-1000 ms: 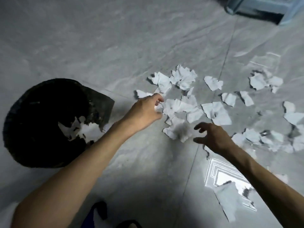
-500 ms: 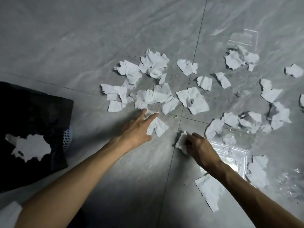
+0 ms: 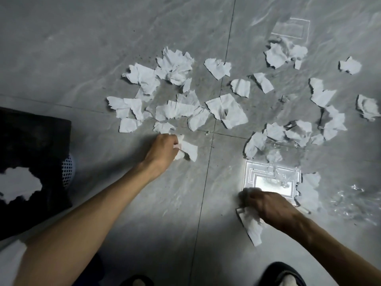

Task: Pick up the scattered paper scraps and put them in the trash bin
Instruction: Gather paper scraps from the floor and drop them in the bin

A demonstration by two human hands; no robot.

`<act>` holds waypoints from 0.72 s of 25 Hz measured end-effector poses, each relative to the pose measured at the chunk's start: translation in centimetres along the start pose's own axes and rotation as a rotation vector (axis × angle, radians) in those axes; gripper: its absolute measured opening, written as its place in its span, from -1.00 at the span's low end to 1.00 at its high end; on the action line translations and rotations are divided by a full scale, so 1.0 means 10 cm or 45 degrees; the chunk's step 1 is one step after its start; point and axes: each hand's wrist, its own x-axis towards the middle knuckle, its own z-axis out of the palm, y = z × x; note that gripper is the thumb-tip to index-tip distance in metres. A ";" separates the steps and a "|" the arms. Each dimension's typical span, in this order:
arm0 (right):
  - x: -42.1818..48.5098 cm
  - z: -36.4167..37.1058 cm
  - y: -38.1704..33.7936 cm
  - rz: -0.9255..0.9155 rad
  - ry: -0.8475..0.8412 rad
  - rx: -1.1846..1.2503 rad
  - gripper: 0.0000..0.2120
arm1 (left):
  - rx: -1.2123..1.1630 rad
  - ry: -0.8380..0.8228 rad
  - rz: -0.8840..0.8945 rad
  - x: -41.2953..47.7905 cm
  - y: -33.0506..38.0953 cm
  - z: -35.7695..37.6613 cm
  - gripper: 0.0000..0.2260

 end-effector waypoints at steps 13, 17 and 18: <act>0.65 -1.38 -1.94 -0.074 0.601 1.081 -0.85 | -0.461 0.439 -0.074 -0.90 0.38 -2.33 -0.98; 0.72 -1.57 -2.90 -0.312 0.462 1.223 -0.77 | -0.434 0.744 -0.121 -1.47 -0.18 -2.97 -0.98; 0.74 -1.59 -3.10 -0.379 0.406 1.244 -0.78 | -0.449 0.780 -0.188 -1.56 -0.38 -3.03 -0.97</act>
